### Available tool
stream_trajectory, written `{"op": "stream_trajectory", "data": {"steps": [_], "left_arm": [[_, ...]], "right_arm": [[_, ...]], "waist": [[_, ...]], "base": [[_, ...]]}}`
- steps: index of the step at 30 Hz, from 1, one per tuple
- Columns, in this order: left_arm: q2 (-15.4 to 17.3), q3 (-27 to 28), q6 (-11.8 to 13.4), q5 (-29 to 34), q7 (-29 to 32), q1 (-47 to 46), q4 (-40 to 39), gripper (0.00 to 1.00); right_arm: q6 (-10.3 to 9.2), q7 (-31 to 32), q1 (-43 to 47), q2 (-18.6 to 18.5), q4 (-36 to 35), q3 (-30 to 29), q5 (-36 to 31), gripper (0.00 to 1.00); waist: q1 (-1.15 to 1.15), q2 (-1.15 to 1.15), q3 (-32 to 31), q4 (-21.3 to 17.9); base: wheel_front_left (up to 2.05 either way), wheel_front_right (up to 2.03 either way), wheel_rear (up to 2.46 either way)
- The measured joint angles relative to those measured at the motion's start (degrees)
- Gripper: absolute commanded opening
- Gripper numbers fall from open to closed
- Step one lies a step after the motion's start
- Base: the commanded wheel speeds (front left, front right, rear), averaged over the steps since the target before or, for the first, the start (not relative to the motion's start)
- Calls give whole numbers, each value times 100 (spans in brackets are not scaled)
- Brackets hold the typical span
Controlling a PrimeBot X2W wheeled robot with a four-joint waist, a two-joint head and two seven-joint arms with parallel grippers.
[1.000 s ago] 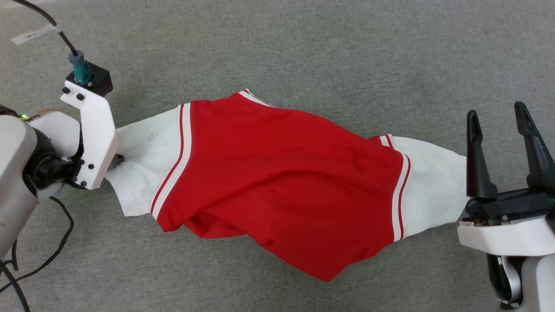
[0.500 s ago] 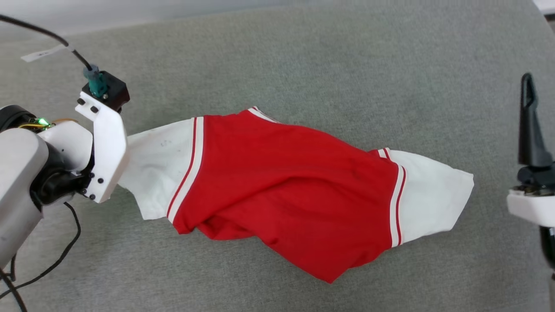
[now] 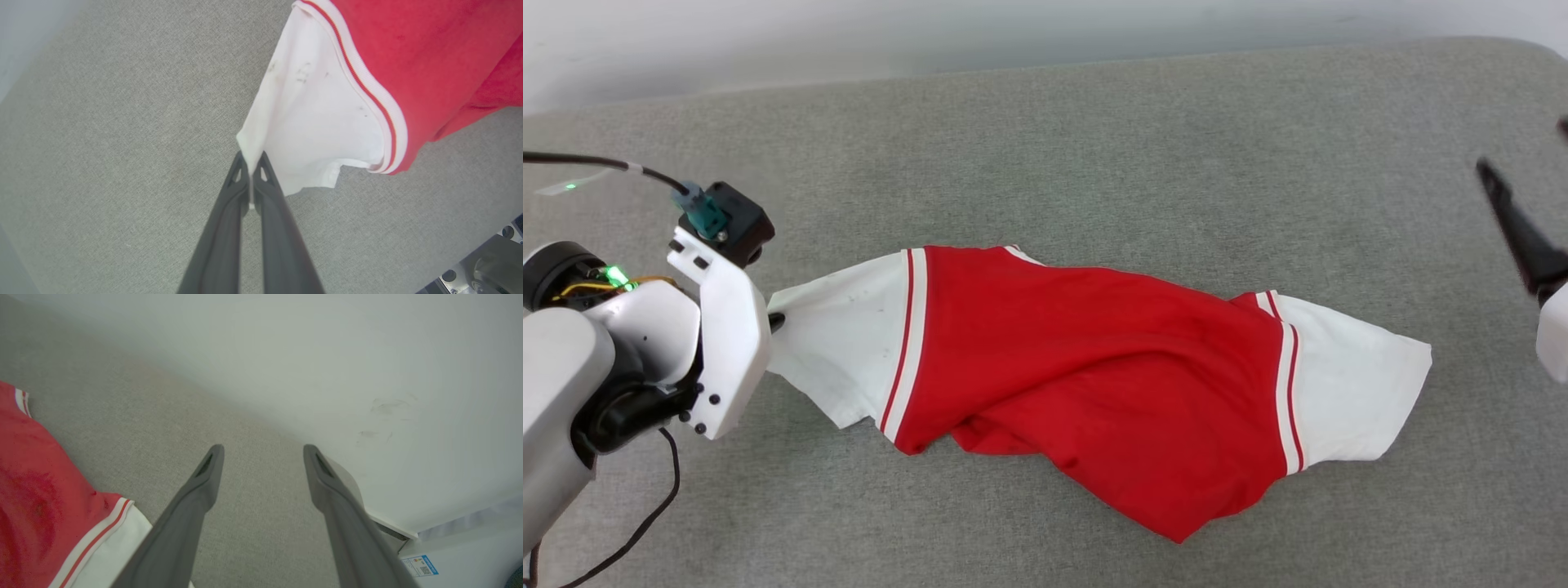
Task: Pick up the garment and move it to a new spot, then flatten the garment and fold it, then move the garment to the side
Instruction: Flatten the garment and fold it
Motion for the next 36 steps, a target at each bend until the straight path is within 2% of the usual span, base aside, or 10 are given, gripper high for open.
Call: {"op": "stream_trajectory", "data": {"steps": [6, 10, 12, 18, 24, 29, 30, 31, 36], "left_arm": [[-32, -11, 51, 44, -85, 32, -97, 0], [-93, -9, 51, 85, -105, -7, -109, 0], [-112, -8, 47, 90, -109, -33, -107, 0], [-253, -8, 8, 129, -149, -201, -60, 0], [-366, -24, -43, 151, -156, -355, 3, 0], [-403, -36, -59, 143, -200, -364, 100, 0], [-401, -37, -60, 142, -202, -364, 123, 0], [-402, -40, -65, 140, -207, -364, 140, 0], [-420, -37, -67, 110, -338, -351, 241, 0]], "right_arm": [[1, 2015, -327, -1080, 134, 1254, 1680, 100], [0, 3020, -582, -1347, 376, 1726, 2449, 100], [0, 3510, -683, -1337, 625, 1822, 2778, 100], [0, 3972, -995, -918, 1257, 1997, 3169, 100], [-2, 4024, -1051, -610, 1670, 2370, 3303, 100], [-3, 3888, -1150, -633, 1781, 2675, 3438, 100], [-3, 3824, -1160, -637, 1819, 2698, 3496, 88], [-2, 3726, -1165, -637, 1870, 2718, 3523, 0], [-1, 3167, -1255, -628, 2012, 2886, 3463, 0]], "waist": [[0, 0, 75, 92], [0, 0, 185, 142], [0, 0, 252, 161], [0, 0, 478, 265], [0, 0, 705, 373], [0, 0, 806, 403], [0, 0, 807, 395], [0, 0, 803, 388], [0, 0, 705, 355]], "base": [[0, 0, 0], [0, 0, 0], [0, 0, 0], [0, 0, 0], [0, 0, 0], [0, 0, 0], [0, 0, 0], [0, 0, 0], [0, 0, 0]]}}
